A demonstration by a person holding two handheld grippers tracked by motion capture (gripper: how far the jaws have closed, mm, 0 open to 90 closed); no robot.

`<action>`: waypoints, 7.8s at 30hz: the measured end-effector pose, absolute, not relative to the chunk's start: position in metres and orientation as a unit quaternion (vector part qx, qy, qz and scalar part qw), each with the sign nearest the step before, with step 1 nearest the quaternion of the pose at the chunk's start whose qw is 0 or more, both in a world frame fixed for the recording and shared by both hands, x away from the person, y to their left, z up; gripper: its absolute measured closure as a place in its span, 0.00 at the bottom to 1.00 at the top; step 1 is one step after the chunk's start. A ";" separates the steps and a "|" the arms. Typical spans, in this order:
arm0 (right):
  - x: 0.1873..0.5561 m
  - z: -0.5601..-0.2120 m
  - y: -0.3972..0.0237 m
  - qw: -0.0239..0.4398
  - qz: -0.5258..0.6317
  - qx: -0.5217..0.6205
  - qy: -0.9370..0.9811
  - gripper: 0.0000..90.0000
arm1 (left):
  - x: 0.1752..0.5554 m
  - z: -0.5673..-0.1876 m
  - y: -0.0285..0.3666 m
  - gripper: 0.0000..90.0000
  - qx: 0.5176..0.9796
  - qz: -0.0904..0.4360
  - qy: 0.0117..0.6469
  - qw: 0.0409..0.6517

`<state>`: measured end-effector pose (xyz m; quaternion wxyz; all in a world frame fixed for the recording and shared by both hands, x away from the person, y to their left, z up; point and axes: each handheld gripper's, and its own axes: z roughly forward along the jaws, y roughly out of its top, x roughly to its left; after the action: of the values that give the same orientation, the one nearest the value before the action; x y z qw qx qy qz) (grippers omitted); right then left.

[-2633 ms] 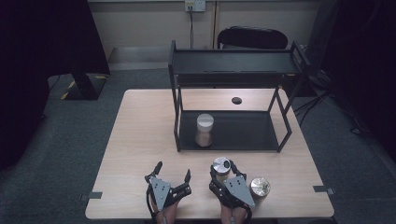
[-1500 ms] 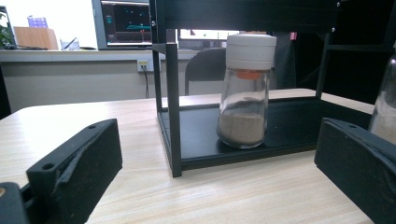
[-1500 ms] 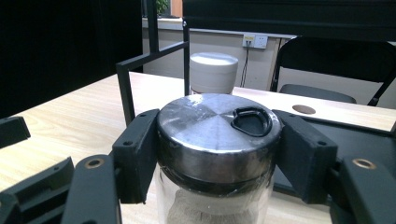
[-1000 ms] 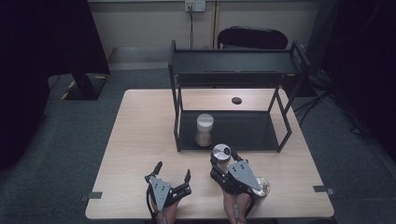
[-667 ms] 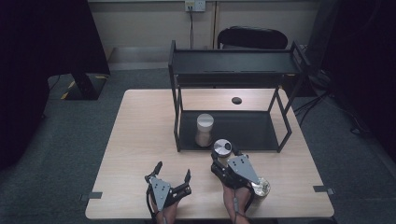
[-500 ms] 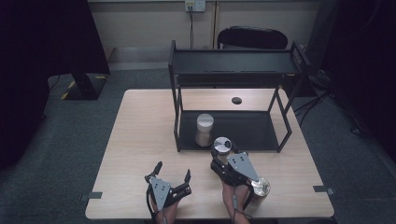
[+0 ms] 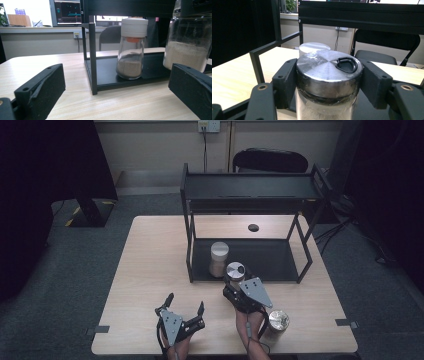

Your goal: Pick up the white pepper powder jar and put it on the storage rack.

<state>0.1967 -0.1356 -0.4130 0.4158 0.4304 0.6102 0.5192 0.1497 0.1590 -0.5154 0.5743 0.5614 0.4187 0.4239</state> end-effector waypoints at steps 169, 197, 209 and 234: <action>0.287 -0.445 -0.131 0.427 0.467 0.503 0.589 0.38 | 0.149 -0.516 0.160 0.00 0.562 0.423 0.416 0.576; 0.286 -0.439 -0.133 0.410 0.485 0.518 0.573 0.04 | 0.149 -0.516 0.160 0.00 0.562 0.423 0.417 0.575; 0.275 -0.437 -0.129 0.428 0.500 0.495 0.567 0.00 | 0.149 -0.516 0.159 0.00 0.561 0.425 0.417 0.575; 0.254 -0.415 -0.130 0.427 0.541 0.453 0.566 0.00 | 0.149 -0.516 0.159 0.00 0.562 0.424 0.418 0.575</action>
<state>0.2540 -0.1298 -0.4146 0.4270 0.4526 0.5657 0.5411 0.1492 0.1592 -0.5157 0.5746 0.5615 0.4176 0.4245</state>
